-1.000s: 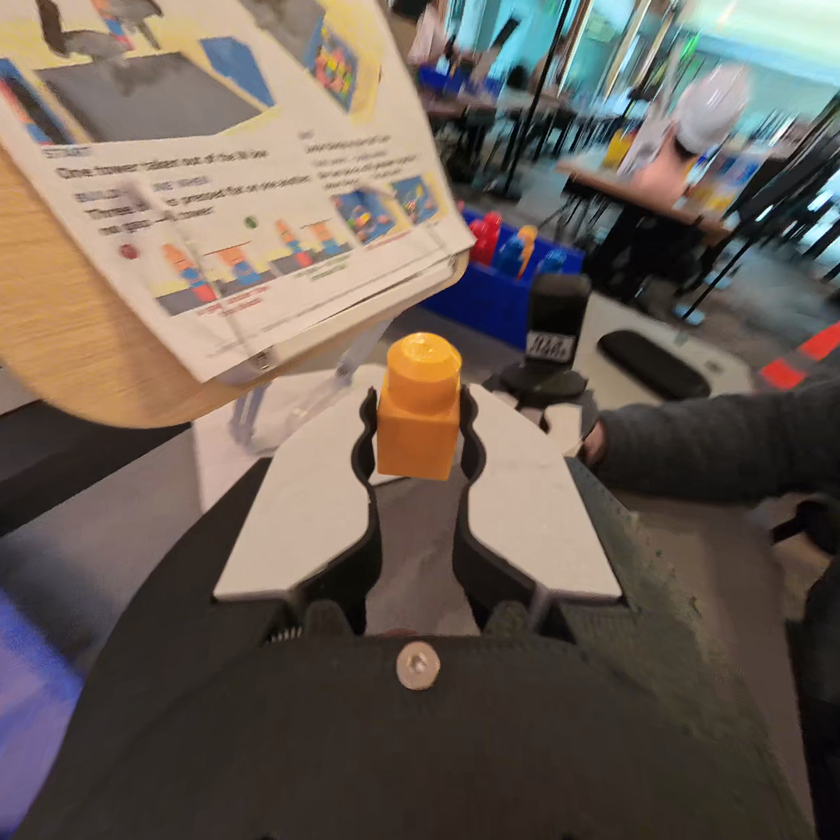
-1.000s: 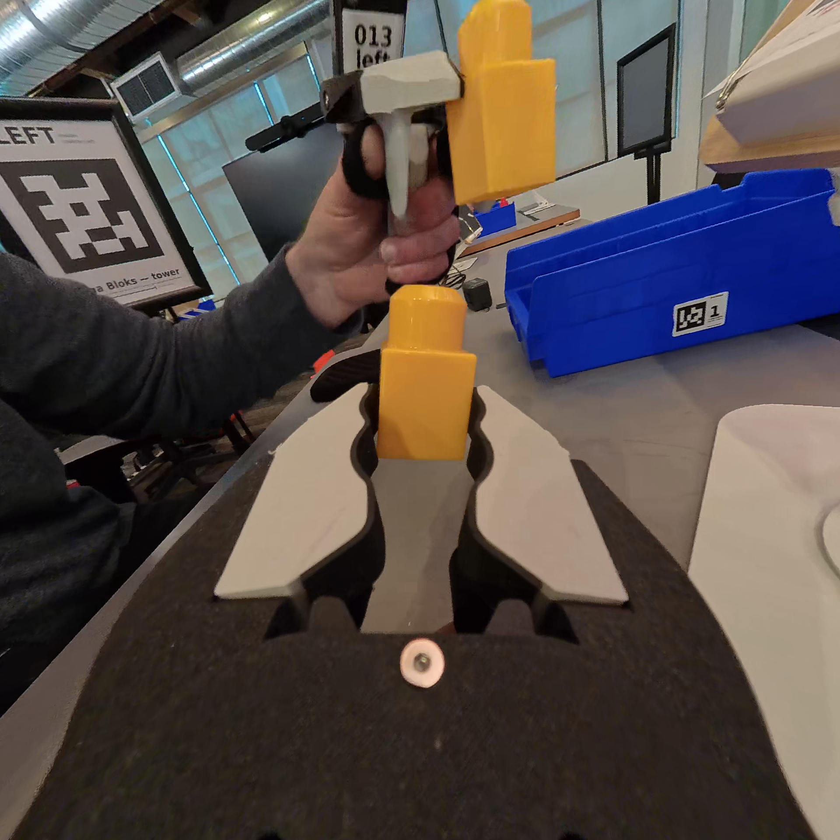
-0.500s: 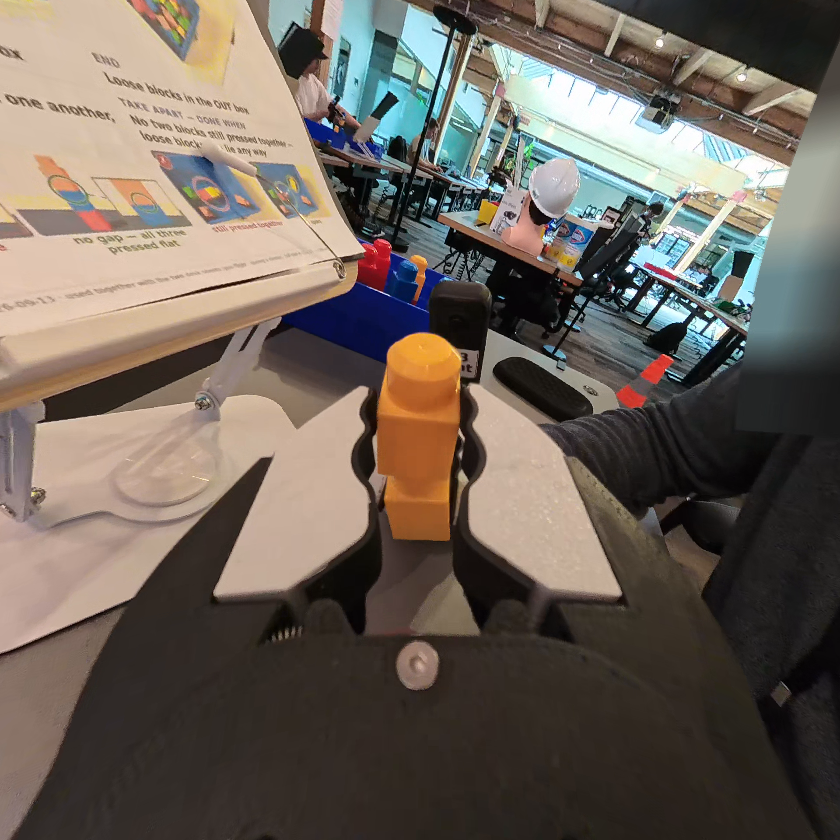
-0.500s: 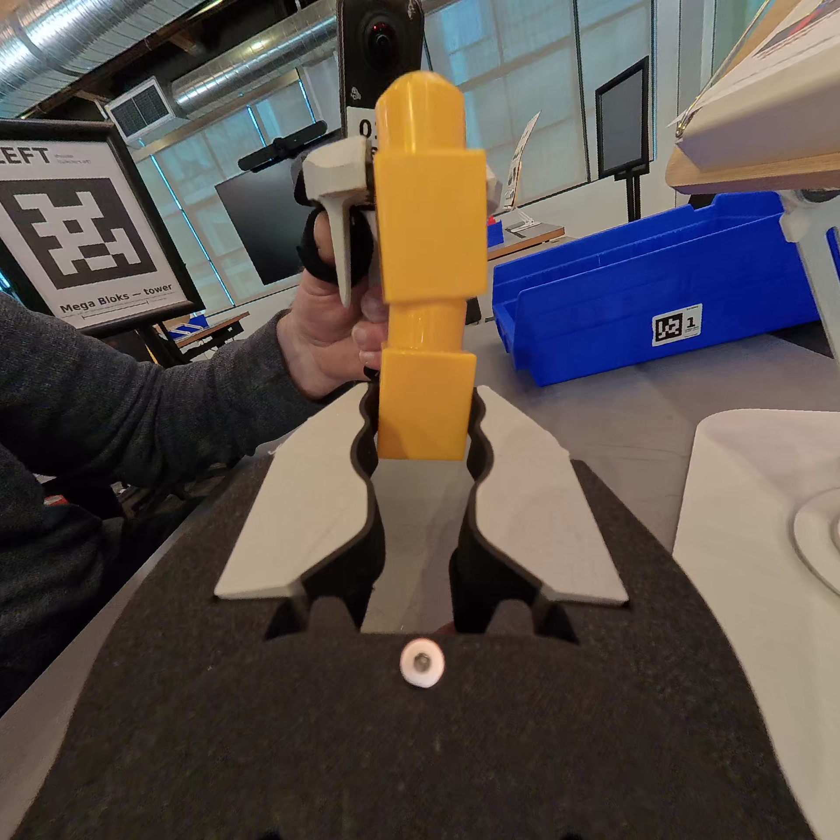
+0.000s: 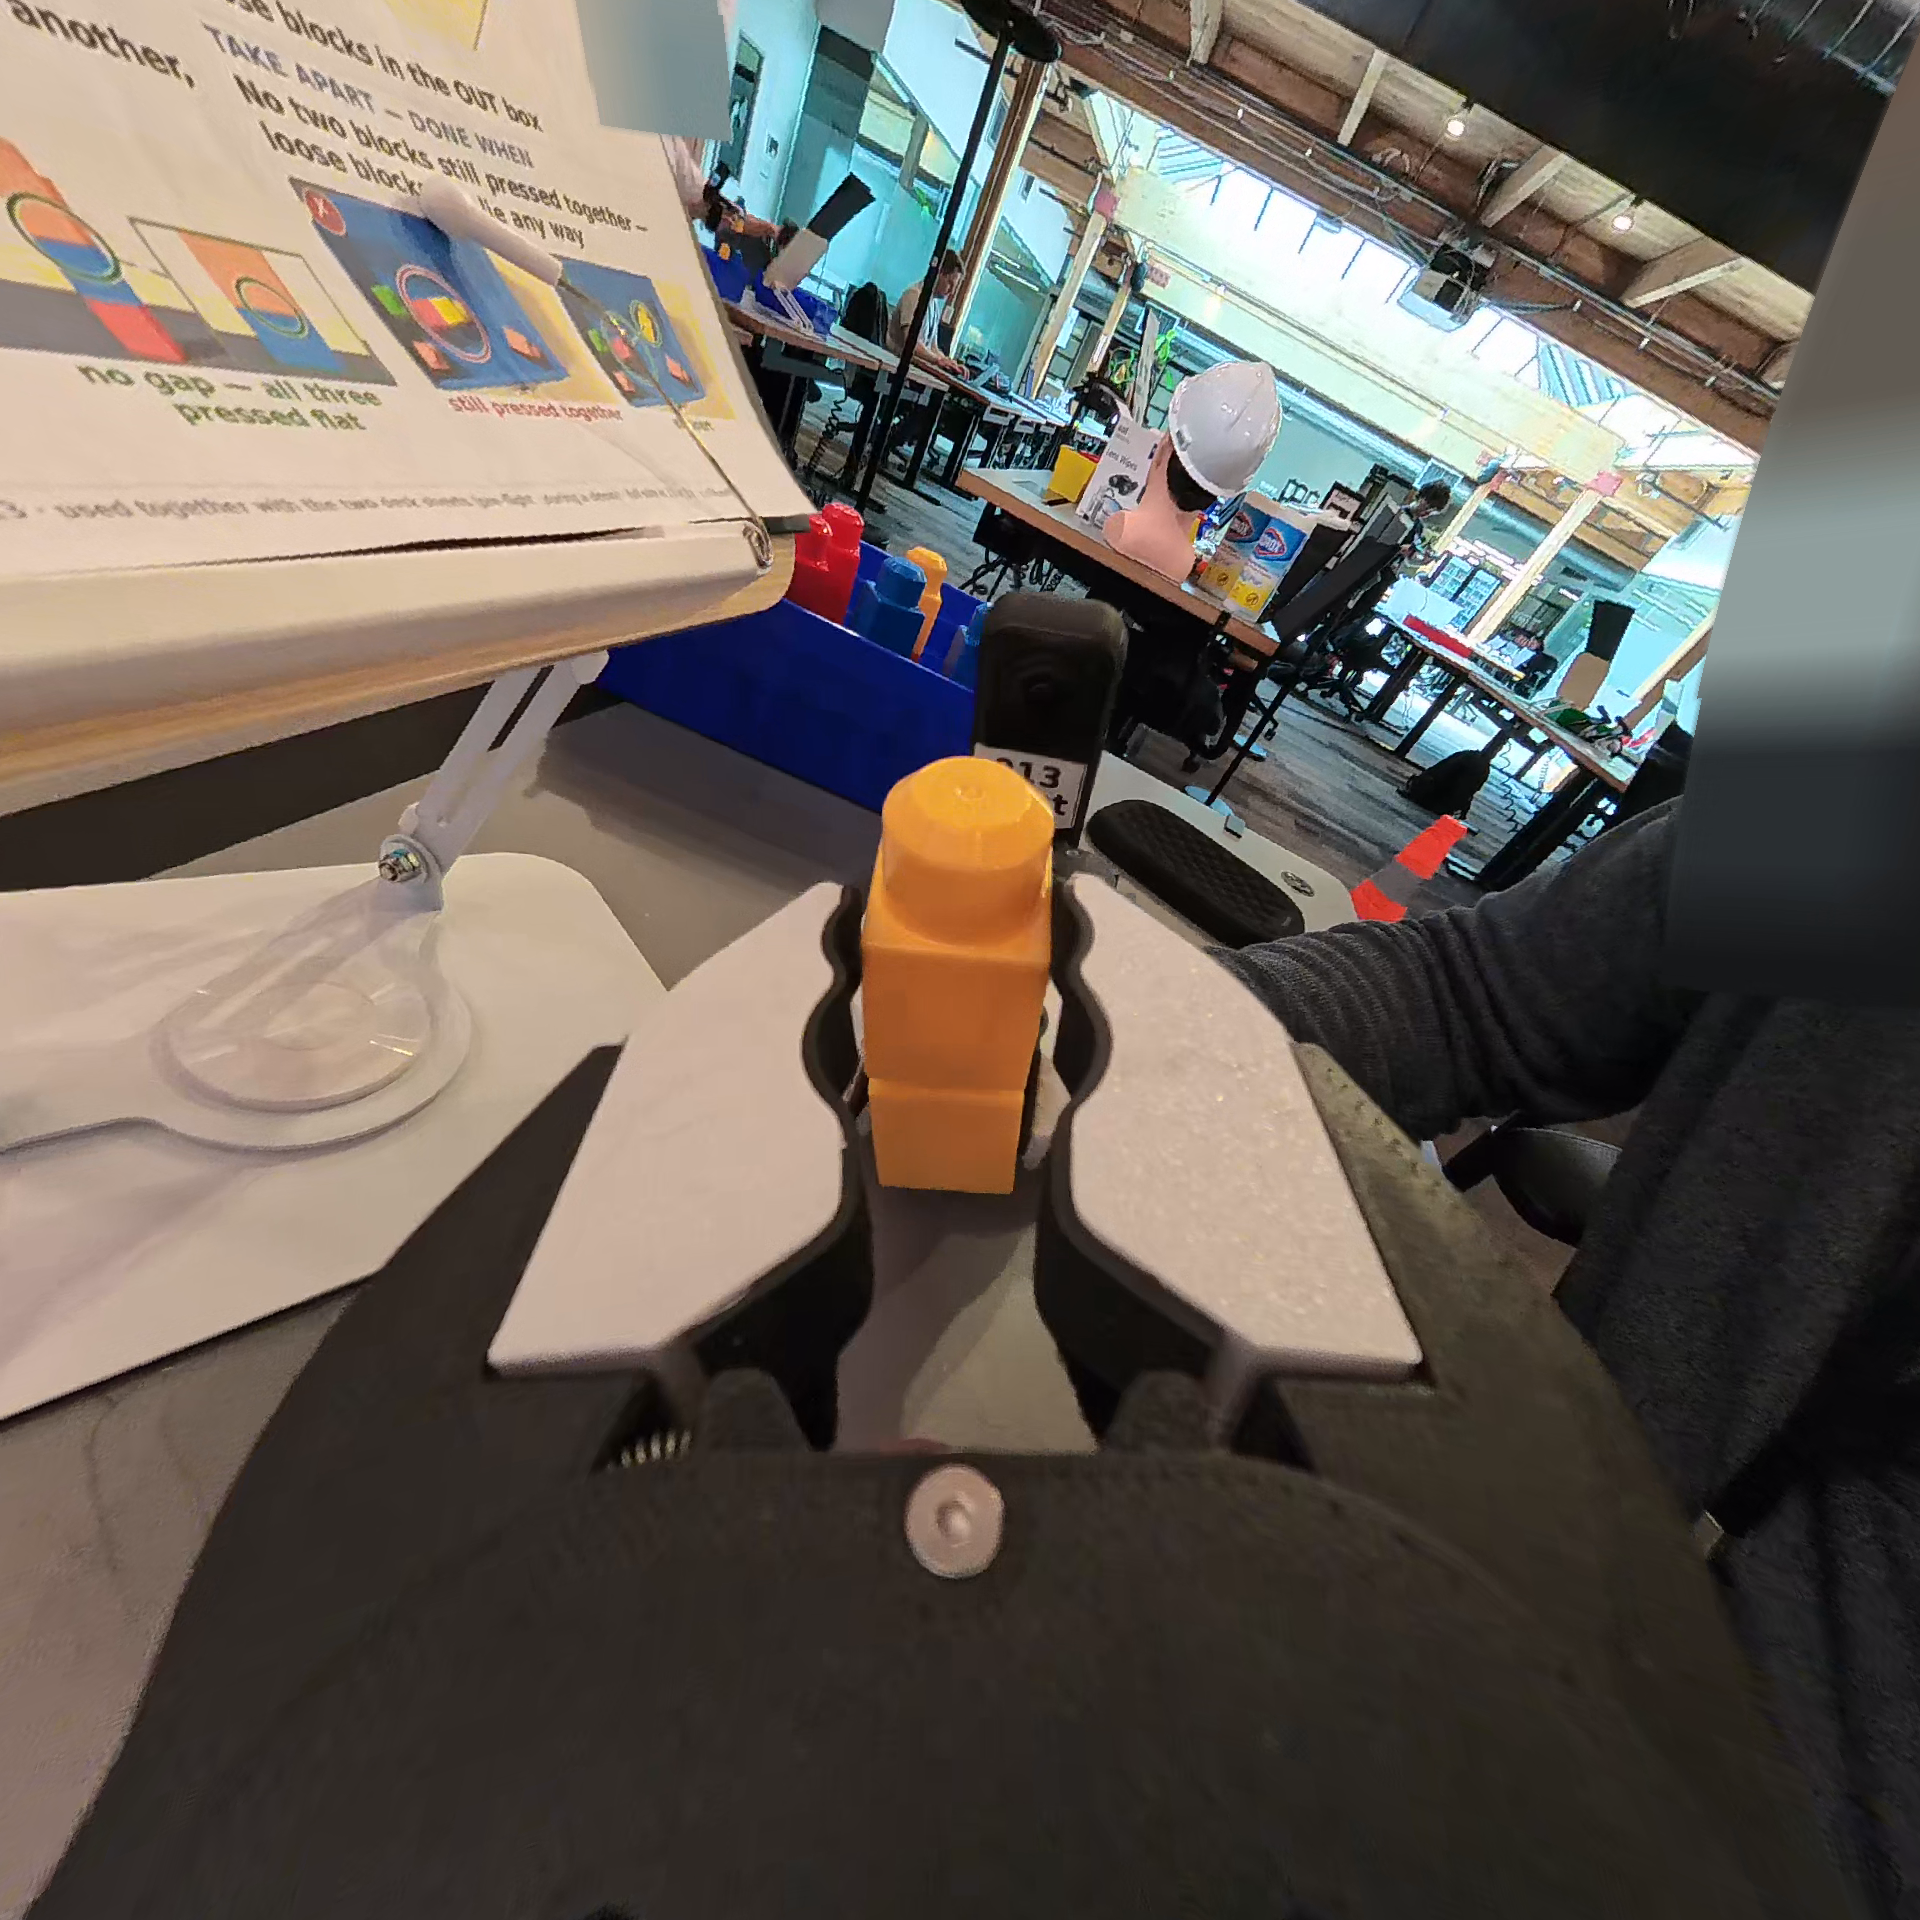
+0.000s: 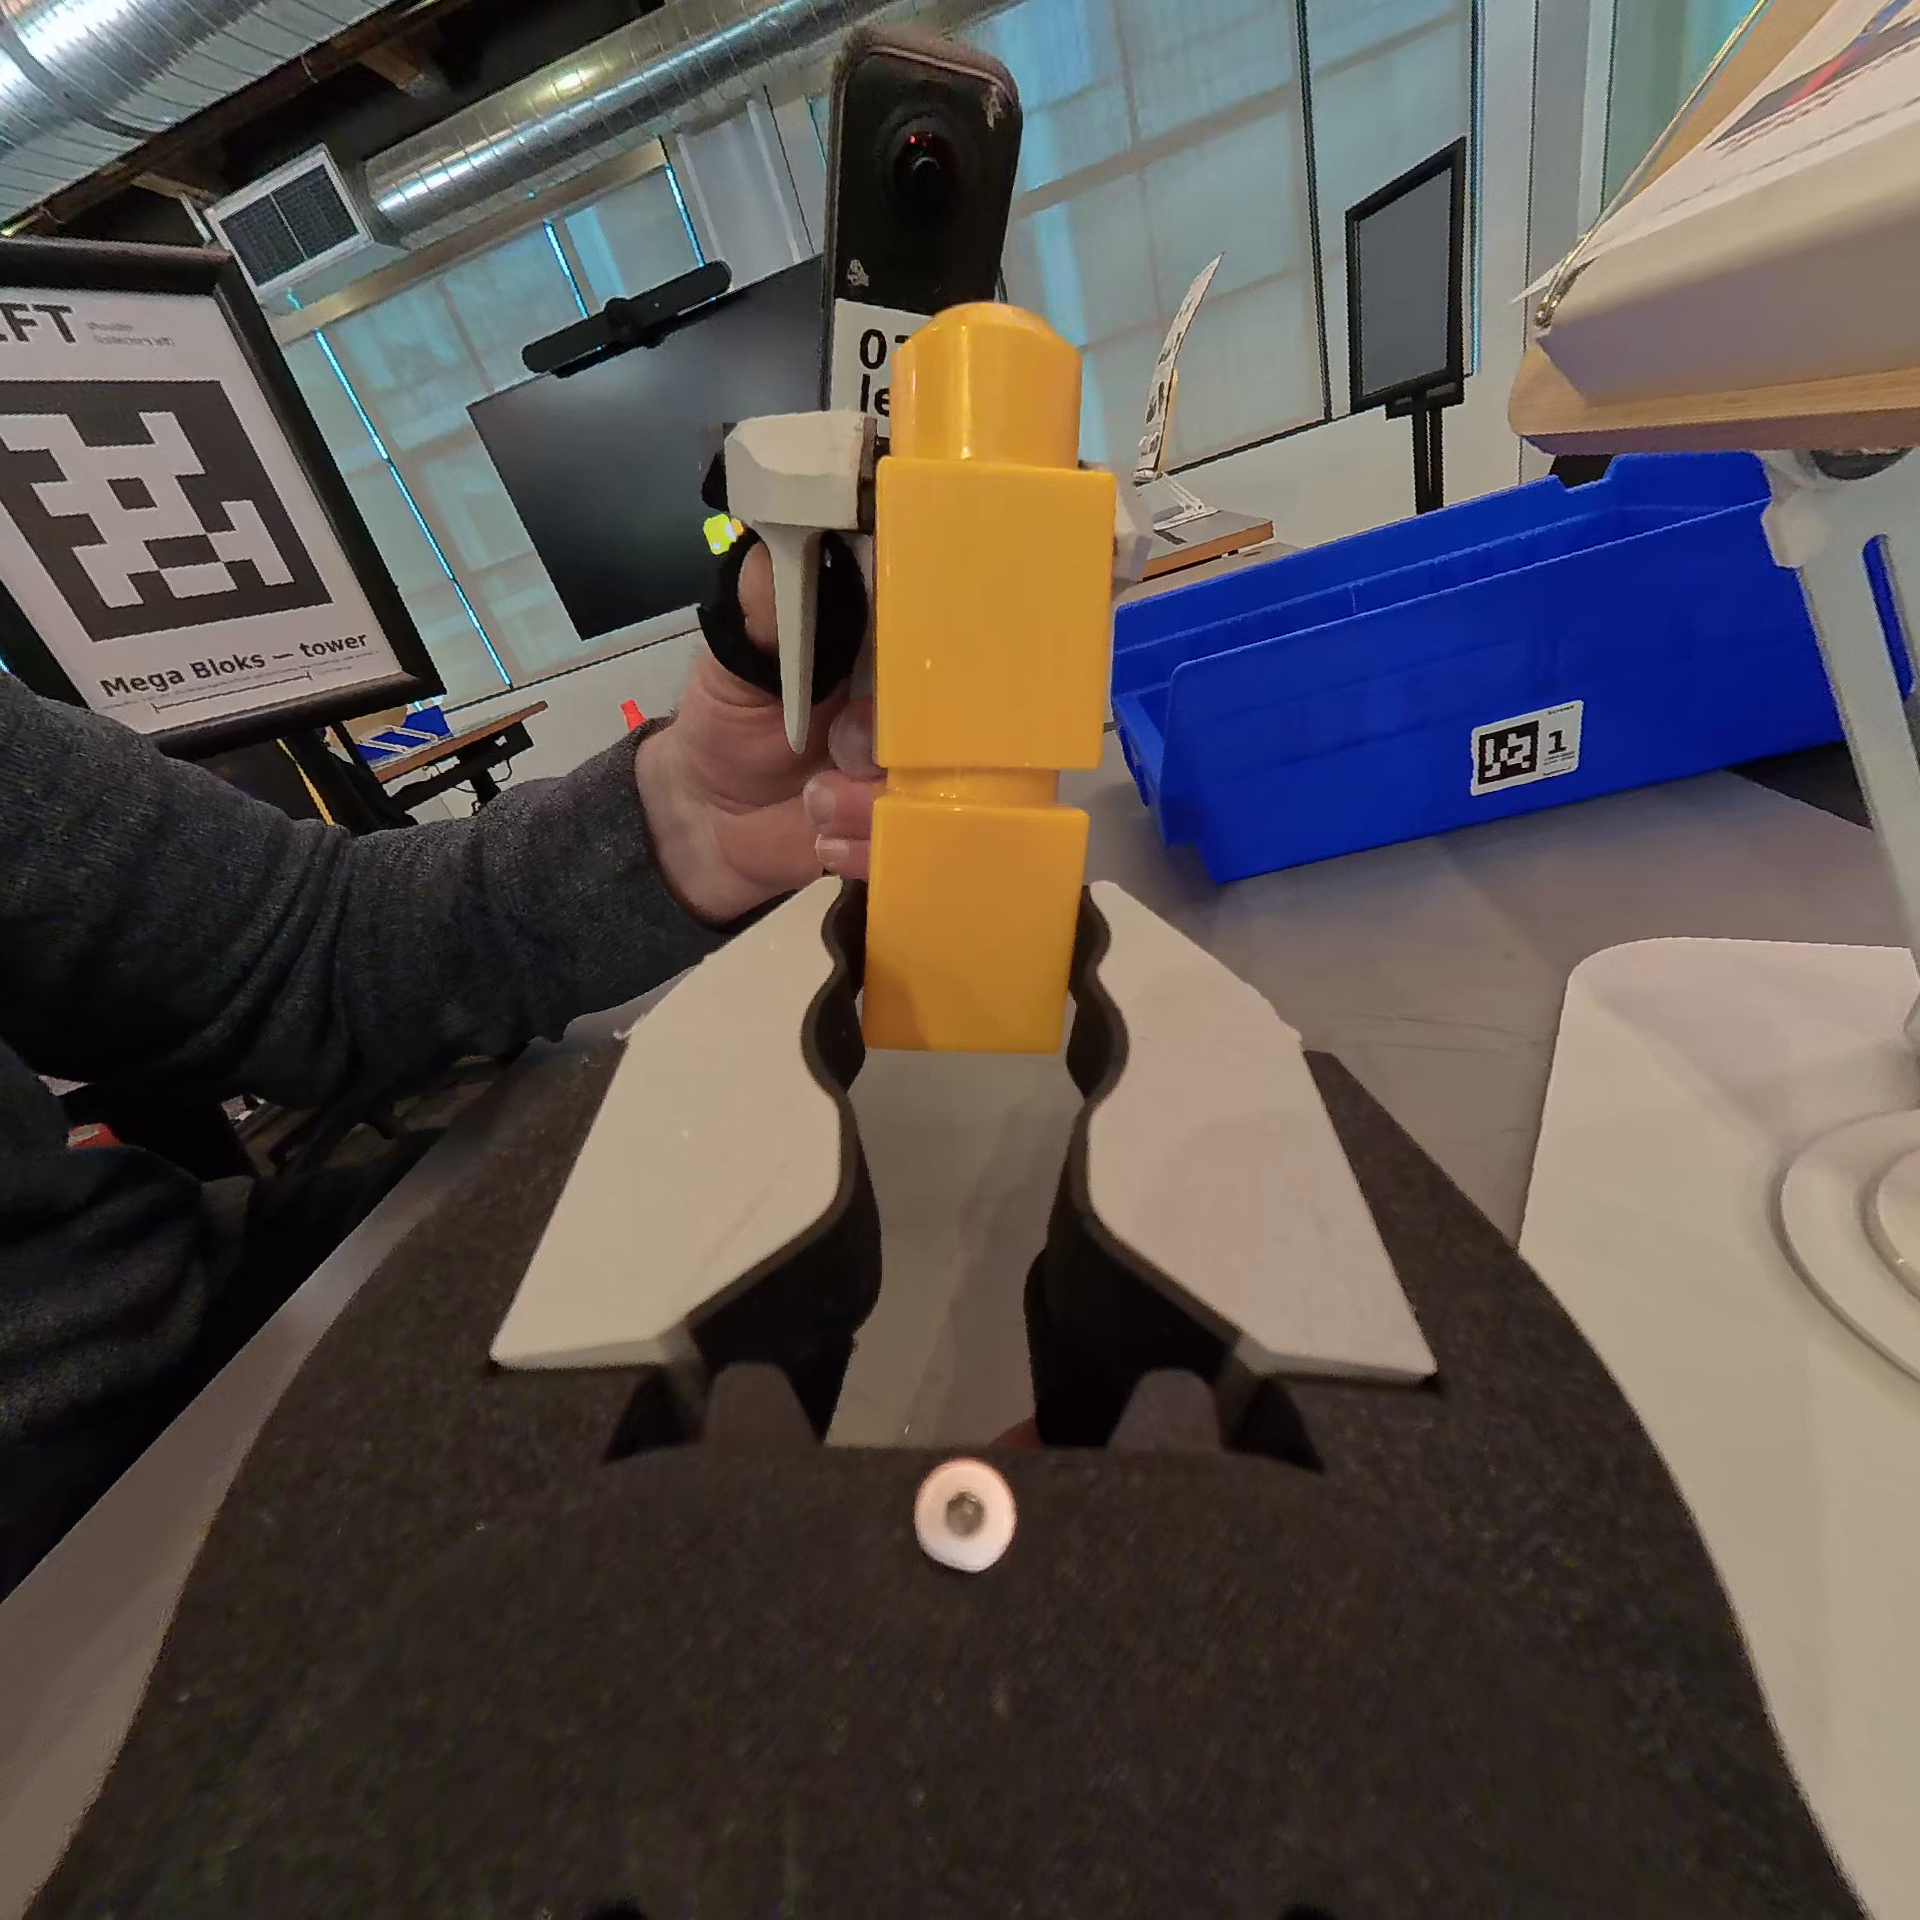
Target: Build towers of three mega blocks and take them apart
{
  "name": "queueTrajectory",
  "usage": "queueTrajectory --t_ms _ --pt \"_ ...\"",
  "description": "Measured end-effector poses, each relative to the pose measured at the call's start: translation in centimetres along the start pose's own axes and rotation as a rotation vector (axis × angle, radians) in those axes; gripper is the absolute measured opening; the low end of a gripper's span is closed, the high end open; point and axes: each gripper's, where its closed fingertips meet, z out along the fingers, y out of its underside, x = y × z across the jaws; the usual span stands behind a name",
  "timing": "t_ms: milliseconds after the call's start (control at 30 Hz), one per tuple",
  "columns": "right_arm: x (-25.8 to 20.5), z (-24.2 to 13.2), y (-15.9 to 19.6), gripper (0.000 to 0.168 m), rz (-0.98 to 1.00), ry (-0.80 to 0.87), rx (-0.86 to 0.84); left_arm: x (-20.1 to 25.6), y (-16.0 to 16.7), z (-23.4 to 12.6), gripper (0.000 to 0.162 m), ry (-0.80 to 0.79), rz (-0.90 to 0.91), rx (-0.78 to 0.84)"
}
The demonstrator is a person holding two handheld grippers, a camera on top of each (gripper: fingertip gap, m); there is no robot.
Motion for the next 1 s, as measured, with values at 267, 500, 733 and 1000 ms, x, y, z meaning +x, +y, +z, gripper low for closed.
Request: queueTrajectory --t_ms 267,500,733,1000 --pt "-0.25 0.10 0.18 0.037 -0.010 -0.012 -0.014 0.18 0.47 -0.07 0.035 0.033 -0.016 -0.031" --pt "-0.30 0.13 0.27 0.036 -0.014 -0.014 -0.022 0.24 0.78 -0.12 0.035 0.042 -0.014 -0.041" --pt "-0.35 0.19 0.38 0.036 -0.020 -0.014 -0.030 0.34 0.88 -0.14 0.035 0.042 -0.006 -0.039" --pt "-0.41 0.17 0.24 0.037 -0.016 -0.023 -0.019 0.33 0.74 -0.32 0.035 0.029 0.007 -0.043"
